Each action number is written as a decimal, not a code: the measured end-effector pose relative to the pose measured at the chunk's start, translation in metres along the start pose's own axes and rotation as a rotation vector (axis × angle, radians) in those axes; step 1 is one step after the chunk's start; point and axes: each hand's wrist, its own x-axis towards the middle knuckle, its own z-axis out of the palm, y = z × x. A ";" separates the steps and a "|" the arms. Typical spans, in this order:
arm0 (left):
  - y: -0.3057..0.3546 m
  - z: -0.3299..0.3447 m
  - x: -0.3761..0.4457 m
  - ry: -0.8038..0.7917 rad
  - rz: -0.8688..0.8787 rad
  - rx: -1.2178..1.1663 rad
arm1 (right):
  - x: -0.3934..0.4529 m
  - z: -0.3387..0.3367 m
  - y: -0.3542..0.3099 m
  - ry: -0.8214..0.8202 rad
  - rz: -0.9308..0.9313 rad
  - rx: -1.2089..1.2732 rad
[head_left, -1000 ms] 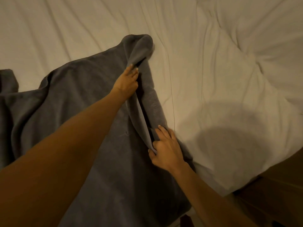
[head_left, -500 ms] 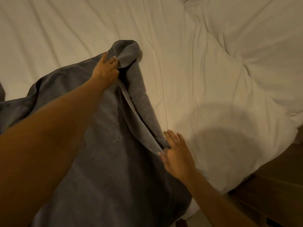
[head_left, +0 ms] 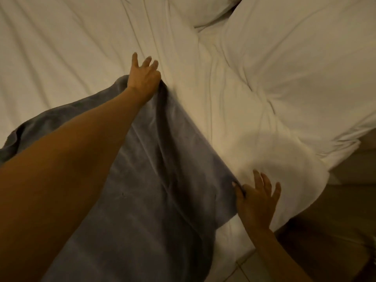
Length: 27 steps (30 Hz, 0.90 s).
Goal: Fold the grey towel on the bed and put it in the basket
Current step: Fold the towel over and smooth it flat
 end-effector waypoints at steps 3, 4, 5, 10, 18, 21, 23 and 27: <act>0.025 -0.017 0.022 0.017 -0.008 -0.028 | 0.022 0.005 0.015 -0.020 0.114 -0.025; 0.031 -0.020 0.030 0.018 -0.005 -0.019 | 0.029 0.007 0.021 -0.038 0.146 -0.033; 0.036 -0.021 0.036 0.018 0.006 0.007 | 0.035 0.010 0.028 -0.068 0.179 -0.036; 0.068 -0.016 0.068 -0.021 0.057 0.147 | 0.054 0.029 0.059 -0.059 0.321 -0.027; 0.145 -0.022 0.128 0.007 0.056 0.169 | 0.095 0.043 0.117 -0.126 0.338 -0.047; 0.162 -0.009 0.144 -0.026 0.042 0.195 | 0.094 0.061 0.121 -0.100 0.303 -0.043; 0.172 0.004 0.147 -0.035 0.049 0.205 | 0.093 0.075 0.123 -0.082 0.303 -0.047; 0.180 0.023 0.145 -0.046 0.049 0.170 | 0.093 0.091 0.127 -0.083 0.269 -0.018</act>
